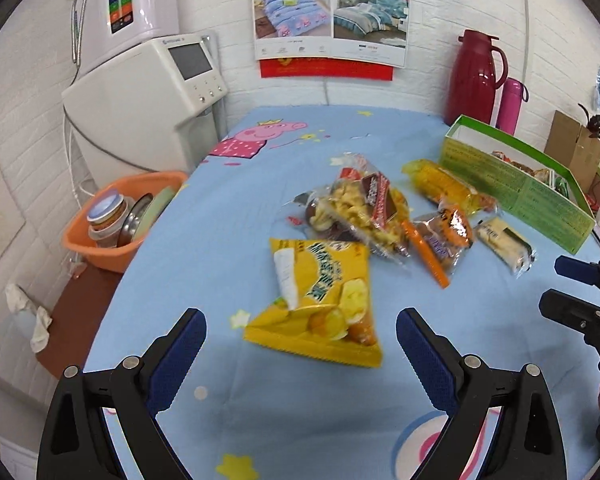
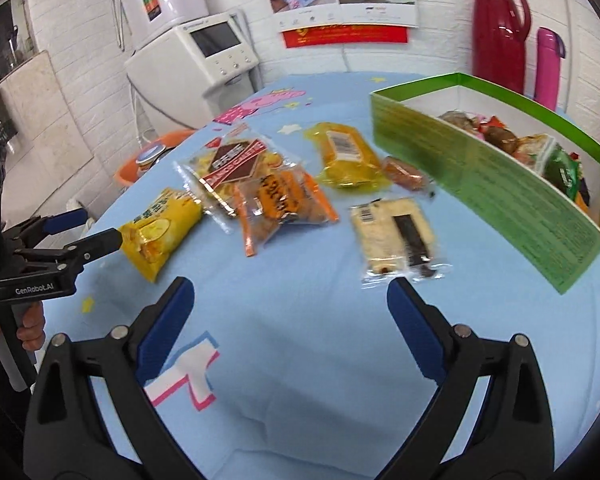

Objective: Organize snacks
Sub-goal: 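Grasp the yellow chip bag with the left tool while the right tool also grips it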

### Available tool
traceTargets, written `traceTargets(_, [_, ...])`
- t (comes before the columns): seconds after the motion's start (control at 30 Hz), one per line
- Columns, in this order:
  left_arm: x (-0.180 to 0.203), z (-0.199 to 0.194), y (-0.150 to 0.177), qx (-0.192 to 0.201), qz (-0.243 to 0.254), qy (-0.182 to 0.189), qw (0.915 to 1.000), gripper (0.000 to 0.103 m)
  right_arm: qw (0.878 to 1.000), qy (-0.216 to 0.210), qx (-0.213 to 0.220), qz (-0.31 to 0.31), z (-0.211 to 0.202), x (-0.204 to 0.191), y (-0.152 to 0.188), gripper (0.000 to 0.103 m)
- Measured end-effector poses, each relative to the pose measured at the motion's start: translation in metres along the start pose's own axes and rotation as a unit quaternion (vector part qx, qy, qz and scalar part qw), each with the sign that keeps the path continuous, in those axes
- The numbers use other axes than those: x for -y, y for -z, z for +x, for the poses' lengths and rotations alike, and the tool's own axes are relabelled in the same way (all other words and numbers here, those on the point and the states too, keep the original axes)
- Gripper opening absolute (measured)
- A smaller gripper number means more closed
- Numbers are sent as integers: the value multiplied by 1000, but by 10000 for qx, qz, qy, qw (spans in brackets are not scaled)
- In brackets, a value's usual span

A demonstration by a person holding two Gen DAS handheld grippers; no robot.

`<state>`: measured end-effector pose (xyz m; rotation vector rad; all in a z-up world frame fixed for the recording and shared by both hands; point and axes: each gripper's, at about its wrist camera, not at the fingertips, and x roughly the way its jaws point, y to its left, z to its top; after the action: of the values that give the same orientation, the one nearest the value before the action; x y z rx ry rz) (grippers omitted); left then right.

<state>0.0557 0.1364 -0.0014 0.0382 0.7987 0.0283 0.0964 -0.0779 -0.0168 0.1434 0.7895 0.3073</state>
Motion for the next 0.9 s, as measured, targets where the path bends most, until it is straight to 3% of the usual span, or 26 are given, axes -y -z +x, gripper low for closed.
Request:
traceTargets(0.2, [-17,7,4,-33,-23,207,9998,97,9994,-167,-180,-231,25,-28,-5,97])
traceTargets(0.47, [-21,38,-10,-153,-20,574,9982,95,9991,-195,-328,-174,37,-35,-8,97])
traceTargets(0.57, [-25,53,-12,-368,-189,938,9947,72,9986,-224,-428,-195,42,-37,-5,97])
traceTargets(0.6, [-25,58,-12,-461,-193,1111,9925,57,9986,-207,-446,-212,43,-37,-4,97])
traceTargets(0.67, [-19,59,-8,-496,-128,1338,9897,53,9987,-143,-442,-198,40,-33,-2,97])
traceTargets(0.73, [-6,51,-2,-363,279,1460,9882,42,9990,-99,-425,-128,34,-26,0,97])
traceTargets(0.77, [1,47,1,-336,448,1605,9854,41,9991,-70,-412,-86,30,-22,1,97])
traceTargets(0.9, [33,26,18,-263,1233,2197,9674,40,9994,-7,-339,-17,13,-10,2,97])
